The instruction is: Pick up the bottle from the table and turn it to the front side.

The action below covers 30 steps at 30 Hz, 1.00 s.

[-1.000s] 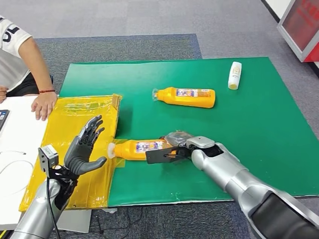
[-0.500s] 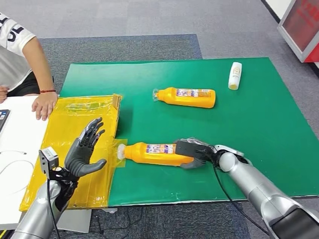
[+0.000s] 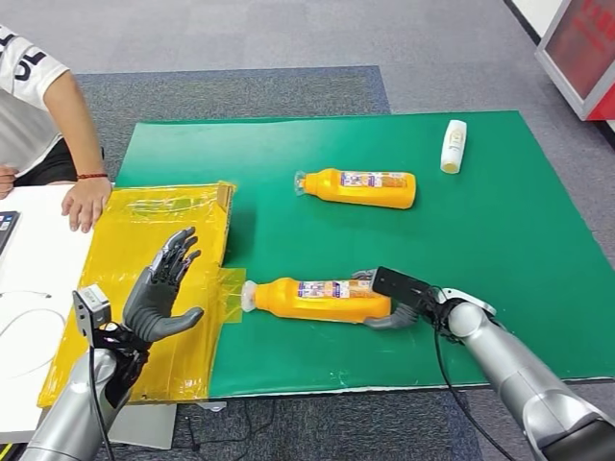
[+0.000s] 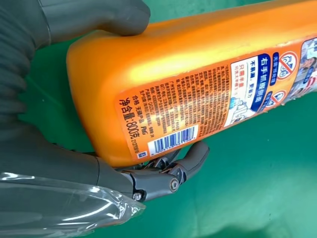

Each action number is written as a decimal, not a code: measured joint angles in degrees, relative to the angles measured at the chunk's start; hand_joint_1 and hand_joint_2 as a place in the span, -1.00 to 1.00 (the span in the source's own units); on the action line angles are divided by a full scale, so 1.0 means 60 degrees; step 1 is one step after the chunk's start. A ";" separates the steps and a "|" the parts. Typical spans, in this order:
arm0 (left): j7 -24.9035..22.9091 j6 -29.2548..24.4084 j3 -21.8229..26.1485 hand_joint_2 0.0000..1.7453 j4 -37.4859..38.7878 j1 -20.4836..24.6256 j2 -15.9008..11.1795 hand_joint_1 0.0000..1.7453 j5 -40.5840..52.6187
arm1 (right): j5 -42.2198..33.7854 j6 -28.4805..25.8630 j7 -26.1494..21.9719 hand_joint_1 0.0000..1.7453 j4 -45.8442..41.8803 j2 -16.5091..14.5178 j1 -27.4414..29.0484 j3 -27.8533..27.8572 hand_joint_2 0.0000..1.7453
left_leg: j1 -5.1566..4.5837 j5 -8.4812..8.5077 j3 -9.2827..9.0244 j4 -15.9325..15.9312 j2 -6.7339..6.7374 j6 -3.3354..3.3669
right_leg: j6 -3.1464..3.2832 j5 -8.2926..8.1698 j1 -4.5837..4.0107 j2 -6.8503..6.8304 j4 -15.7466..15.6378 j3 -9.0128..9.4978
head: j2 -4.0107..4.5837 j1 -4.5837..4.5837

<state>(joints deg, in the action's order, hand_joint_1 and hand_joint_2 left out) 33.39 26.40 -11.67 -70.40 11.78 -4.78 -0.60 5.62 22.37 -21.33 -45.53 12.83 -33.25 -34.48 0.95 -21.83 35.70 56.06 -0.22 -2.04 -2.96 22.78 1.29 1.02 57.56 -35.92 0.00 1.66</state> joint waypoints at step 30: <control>0.0044 -0.0077 -0.0171 1.00 0.0028 -0.0251 -0.0064 -1.00 -0.0126 | -0.3223 0.2087 -0.0638 0.99 -0.1533 -0.0039 0.1913 0.1987 1.00 | 0.0000 -0.0004 0.0012 0.0000 -0.0004 0.0005 | -0.0003 0.0001 0.0000 -0.0003 0.0001 -0.0003 | 0.0000 0.0000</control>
<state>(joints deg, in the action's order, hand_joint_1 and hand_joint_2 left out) 33.65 25.94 -12.69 -70.23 10.27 -5.16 -1.36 -13.72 34.89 -25.15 -54.73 12.59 -21.77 -22.56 0.94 -21.86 35.77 56.06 -0.24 -2.01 -2.97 22.79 1.29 1.01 57.56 -35.94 0.00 1.66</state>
